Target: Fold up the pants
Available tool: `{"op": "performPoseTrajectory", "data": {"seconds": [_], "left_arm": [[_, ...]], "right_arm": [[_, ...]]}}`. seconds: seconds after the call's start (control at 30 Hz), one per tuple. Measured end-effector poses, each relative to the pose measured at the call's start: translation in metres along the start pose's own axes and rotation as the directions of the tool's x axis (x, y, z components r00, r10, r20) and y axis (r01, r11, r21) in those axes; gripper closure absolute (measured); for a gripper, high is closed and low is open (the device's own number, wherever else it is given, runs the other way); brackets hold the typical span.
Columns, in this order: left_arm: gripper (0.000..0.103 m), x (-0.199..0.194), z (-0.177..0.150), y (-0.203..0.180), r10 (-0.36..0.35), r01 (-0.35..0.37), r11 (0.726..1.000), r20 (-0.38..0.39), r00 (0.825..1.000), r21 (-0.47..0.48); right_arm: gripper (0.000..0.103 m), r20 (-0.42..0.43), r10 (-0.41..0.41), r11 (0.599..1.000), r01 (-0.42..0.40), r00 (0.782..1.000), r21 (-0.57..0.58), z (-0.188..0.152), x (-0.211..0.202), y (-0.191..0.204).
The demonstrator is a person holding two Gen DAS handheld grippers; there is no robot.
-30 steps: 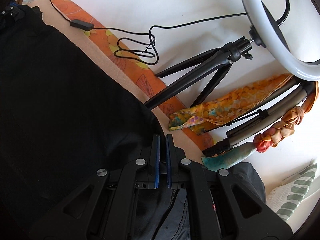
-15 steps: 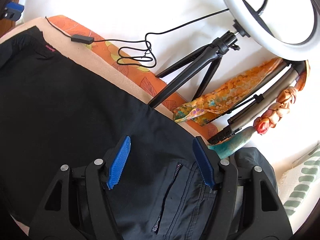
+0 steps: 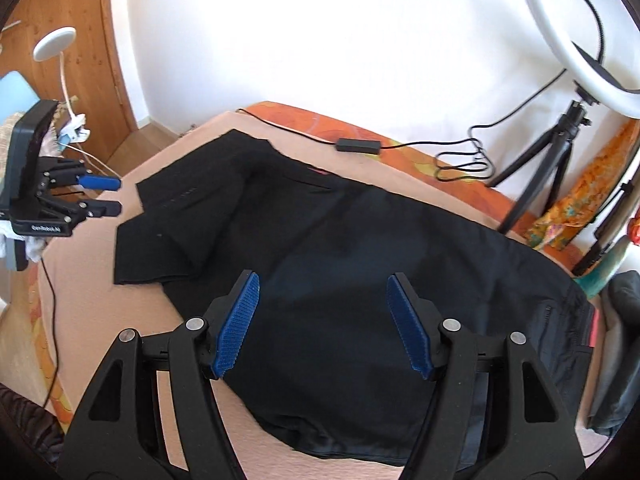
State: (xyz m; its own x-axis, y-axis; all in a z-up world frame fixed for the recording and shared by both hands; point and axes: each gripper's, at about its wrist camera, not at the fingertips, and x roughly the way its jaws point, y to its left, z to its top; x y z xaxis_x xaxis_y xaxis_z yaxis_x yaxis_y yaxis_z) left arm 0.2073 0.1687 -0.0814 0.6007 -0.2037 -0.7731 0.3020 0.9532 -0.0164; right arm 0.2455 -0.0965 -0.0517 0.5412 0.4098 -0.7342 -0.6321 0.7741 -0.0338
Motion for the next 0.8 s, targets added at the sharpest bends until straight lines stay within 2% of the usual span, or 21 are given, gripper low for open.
{"op": "performPoseTrajectory", "data": {"seconds": [0.1, 0.17, 0.33, 0.43, 0.47, 0.5, 0.57, 0.63, 0.67, 0.8], "left_arm": [[0.062, -0.001, -0.01, 0.0, -0.029, 0.029, 1.0, -0.006, 1.0, 0.007], [0.062, 0.0, -0.014, 0.0, -0.033, 0.033, 0.999, -0.012, 0.999, 0.015], [0.062, -0.001, -0.015, 0.0, -0.064, 0.064, 0.998, 0.009, 0.998, 0.017], [0.062, 0.001, -0.015, 0.0, -0.091, 0.09, 0.996, 0.02, 0.996, 0.021], [0.062, 0.002, -0.015, 0.0, -0.102, 0.101, 0.995, 0.025, 0.994, 0.023], [0.062, 0.004, -0.015, 0.0, -0.115, 0.115, 0.993, 0.031, 0.993, 0.022], [0.062, 0.007, -0.015, 0.001, -0.147, 0.147, 0.989, 0.038, 0.988, 0.01], [0.061, 0.008, -0.015, 0.003, -0.187, 0.188, 0.982, 0.053, 0.981, -0.011], [0.057, 0.009, -0.014, 0.005, -0.205, 0.206, 0.978, 0.06, 0.977, -0.024], [0.053, 0.009, -0.011, 0.016, -0.25, 0.258, 0.962, 0.09, 0.964, -0.09]], "right_arm": [[0.034, -0.019, 0.095, 0.995, -0.095, 0.995, -0.007, 0.004, 0.01, 0.03], [0.034, -0.037, 0.13, 0.991, -0.131, 0.991, -0.028, 0.006, 0.021, 0.047], [0.034, -0.096, 0.107, 0.988, -0.117, 0.99, -0.103, 0.009, 0.055, 0.082], [0.035, -0.125, 0.108, 0.99, -0.119, 0.986, -0.08, 0.013, 0.074, 0.086], [0.047, -0.133, 0.118, 0.99, -0.127, 0.984, -0.06, 0.016, 0.079, 0.085], [0.071, -0.141, 0.131, 0.99, -0.138, 0.981, -0.035, 0.019, 0.083, 0.083], [0.091, -0.165, 0.168, 0.986, -0.163, 0.972, 0.044, 0.028, 0.091, 0.075], [0.095, -0.155, 0.216, 0.972, -0.197, 0.964, 0.131, 0.039, 0.096, 0.064], [0.096, -0.145, 0.233, 0.965, -0.21, 0.962, 0.159, 0.045, 0.097, 0.06], [0.097, -0.106, 0.281, 0.941, -0.252, 0.954, 0.228, 0.074, 0.105, 0.057]]}}
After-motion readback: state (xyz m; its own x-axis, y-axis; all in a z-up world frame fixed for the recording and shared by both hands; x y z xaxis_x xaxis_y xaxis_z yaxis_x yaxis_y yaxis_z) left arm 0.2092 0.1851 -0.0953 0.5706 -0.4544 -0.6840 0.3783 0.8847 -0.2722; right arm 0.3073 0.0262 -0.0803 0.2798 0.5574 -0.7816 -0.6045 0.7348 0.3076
